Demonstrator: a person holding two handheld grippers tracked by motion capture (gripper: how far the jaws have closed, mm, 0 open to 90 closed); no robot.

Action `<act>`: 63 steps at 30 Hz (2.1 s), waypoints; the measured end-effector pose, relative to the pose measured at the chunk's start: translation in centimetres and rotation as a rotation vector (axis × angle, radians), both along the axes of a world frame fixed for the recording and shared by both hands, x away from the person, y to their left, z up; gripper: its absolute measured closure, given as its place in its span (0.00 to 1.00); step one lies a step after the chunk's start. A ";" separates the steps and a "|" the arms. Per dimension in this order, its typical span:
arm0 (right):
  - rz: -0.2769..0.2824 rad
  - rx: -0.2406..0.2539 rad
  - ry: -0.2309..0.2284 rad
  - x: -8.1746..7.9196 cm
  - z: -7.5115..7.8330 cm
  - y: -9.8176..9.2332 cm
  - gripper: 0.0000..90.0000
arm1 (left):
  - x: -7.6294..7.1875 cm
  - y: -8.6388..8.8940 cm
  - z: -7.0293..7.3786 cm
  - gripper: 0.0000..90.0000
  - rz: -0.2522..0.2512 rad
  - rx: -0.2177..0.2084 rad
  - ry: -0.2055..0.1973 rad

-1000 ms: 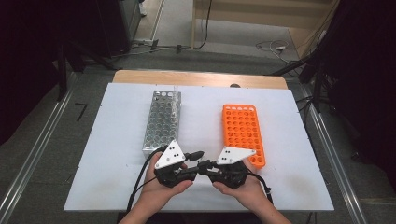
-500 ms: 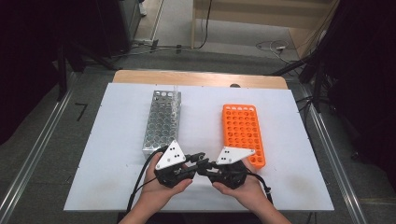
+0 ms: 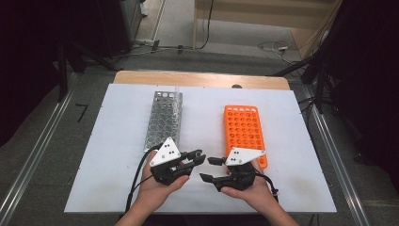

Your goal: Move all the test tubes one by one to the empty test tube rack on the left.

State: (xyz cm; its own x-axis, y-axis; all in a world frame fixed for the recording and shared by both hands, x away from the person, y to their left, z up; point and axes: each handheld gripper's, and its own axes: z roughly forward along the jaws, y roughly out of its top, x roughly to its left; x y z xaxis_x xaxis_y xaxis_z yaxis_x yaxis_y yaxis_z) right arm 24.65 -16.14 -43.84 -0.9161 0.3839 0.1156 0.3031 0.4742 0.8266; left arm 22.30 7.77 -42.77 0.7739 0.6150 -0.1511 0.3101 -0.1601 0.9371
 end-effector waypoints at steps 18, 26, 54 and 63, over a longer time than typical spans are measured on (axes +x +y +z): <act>-0.136 0.048 -0.033 0.6 0.4 -5.8 0.00 | 1.9 2.3 2.0 0.84 0.075 -0.008 -0.030; -0.186 0.059 -0.029 0.4 0.2 -8.4 0.00 | 3.2 3.0 2.7 0.84 0.113 0.007 -0.050; -0.352 0.038 -0.029 -0.3 -1.3 -15.9 0.00 | 8.9 5.6 3.4 0.84 0.276 -0.010 -0.073; -0.382 0.055 -0.022 0.1 -1.3 -16.8 0.00 | 11.0 5.6 3.1 0.84 0.335 -0.013 -0.088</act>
